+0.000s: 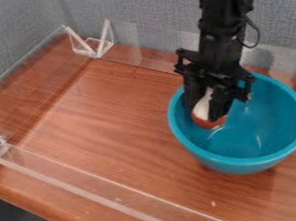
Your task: Remove the mushroom from inside the blue bowl and put it on the table
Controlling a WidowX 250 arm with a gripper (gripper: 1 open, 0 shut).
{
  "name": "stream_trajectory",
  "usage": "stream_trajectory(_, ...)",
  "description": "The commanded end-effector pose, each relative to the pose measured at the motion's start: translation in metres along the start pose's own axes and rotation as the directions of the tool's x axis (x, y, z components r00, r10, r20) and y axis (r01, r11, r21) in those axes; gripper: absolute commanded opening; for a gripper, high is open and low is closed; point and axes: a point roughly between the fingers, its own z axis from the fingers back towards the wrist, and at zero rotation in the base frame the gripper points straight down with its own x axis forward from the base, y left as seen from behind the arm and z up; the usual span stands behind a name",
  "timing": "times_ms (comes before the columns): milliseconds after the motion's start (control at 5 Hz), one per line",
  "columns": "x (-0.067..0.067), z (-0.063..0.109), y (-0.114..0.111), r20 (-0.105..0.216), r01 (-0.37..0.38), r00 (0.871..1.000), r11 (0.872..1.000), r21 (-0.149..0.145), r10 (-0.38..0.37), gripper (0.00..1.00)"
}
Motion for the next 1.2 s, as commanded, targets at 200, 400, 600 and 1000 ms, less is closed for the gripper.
stream_trajectory(200, -0.001, 0.033, 0.006, 0.093, -0.017, 0.996, 1.000, 0.025, 0.014, 0.00)
stream_trajectory(400, -0.002, 0.035, 0.007, 0.098, -0.020, 0.995, 0.999, 0.030, 0.017, 0.00)
stream_trajectory(600, -0.006, 0.051, 0.009, 0.131, -0.017, 0.991, 0.999, 0.035, 0.013, 0.00)
stream_trajectory(1000, -0.025, 0.101, 0.028, 0.209, -0.053, 0.977, 0.995, 0.081, 0.035, 0.00)
